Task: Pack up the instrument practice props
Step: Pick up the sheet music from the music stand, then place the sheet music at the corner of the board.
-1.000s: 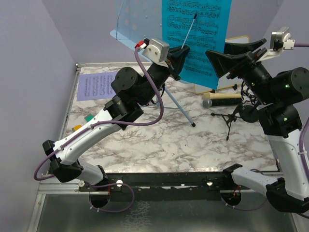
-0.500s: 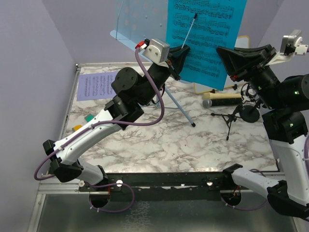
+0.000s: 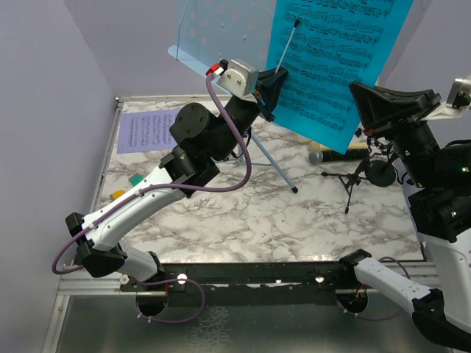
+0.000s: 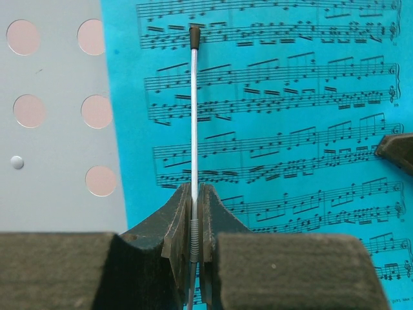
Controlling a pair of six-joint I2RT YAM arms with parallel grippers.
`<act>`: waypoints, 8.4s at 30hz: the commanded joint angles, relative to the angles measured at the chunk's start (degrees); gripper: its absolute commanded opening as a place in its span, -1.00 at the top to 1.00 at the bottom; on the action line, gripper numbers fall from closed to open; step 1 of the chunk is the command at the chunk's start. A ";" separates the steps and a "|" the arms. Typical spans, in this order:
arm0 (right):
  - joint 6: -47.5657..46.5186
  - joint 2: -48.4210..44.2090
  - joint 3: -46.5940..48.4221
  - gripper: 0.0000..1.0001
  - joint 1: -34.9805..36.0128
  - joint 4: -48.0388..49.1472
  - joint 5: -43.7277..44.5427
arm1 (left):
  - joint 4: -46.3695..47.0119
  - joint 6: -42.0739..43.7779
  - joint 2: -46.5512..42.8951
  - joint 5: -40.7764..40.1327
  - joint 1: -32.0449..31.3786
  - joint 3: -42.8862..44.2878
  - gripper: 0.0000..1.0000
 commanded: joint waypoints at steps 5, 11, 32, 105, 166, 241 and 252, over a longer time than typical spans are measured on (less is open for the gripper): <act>-2.01 -6.59 -3.59 0.99 0.25 -0.50 9.12 | 1.60 2.21 0.09 -4.66 0.04 -0.53 0.85; -2.12 -10.76 -5.91 0.99 0.25 -3.01 15.51 | 1.62 2.67 0.42 -4.94 0.04 -0.44 0.80; 1.37 -19.39 -8.19 0.99 0.26 -20.95 25.03 | 1.29 1.72 -3.06 -5.49 0.04 -2.55 -0.17; 22.15 -17.22 -42.27 0.99 0.26 10.47 -24.73 | 24.96 -72.71 -27.38 28.49 15.42 -68.34 -0.90; 13.23 -19.90 -52.42 0.98 0.25 12.26 -14.73 | 39.92 -79.77 -28.78 30.04 18.32 -73.24 0.18; -2.51 -31.93 -49.24 -1.00 0.25 -7.84 8.40 | 7.59 -52.59 13.87 12.32 63.00 -18.38 1.00; -3.20 -31.20 -49.01 -1.00 0.25 -8.11 8.93 | 13.68 -52.51 22.70 8.72 63.31 -25.46 1.00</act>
